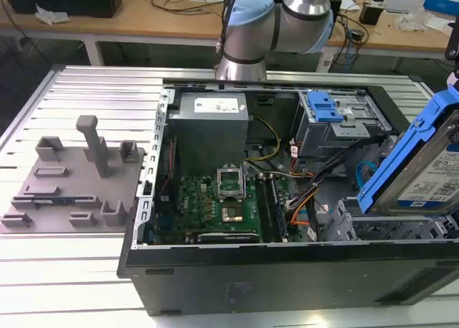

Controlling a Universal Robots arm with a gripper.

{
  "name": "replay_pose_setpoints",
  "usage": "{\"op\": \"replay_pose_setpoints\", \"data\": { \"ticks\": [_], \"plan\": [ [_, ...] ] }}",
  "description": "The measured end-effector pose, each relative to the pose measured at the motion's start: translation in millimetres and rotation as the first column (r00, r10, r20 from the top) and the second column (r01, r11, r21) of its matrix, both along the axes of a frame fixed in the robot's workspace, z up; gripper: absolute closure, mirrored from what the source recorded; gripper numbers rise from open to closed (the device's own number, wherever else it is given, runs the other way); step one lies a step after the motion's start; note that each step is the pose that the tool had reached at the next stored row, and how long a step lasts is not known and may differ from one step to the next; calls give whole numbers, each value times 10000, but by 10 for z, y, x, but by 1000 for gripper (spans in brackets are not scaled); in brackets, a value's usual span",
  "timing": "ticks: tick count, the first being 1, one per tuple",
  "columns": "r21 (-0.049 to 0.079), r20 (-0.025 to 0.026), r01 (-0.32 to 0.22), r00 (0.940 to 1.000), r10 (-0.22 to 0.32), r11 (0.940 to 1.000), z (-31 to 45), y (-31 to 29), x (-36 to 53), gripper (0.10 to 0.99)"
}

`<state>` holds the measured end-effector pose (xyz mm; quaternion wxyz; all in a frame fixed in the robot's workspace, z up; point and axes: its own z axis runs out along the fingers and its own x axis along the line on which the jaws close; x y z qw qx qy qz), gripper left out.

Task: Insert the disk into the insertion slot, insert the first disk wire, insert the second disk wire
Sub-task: 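Insert the disk into the insertion slot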

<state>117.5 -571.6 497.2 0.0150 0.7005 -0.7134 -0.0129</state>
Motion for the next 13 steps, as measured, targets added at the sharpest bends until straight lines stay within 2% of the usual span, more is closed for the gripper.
{"op": "replay_pose_setpoints", "data": {
  "ticks": [13],
  "plan": [
    [0, 2, 0, 10000, 0, 10000, 0, 0, 0, 722]
  ]
}}
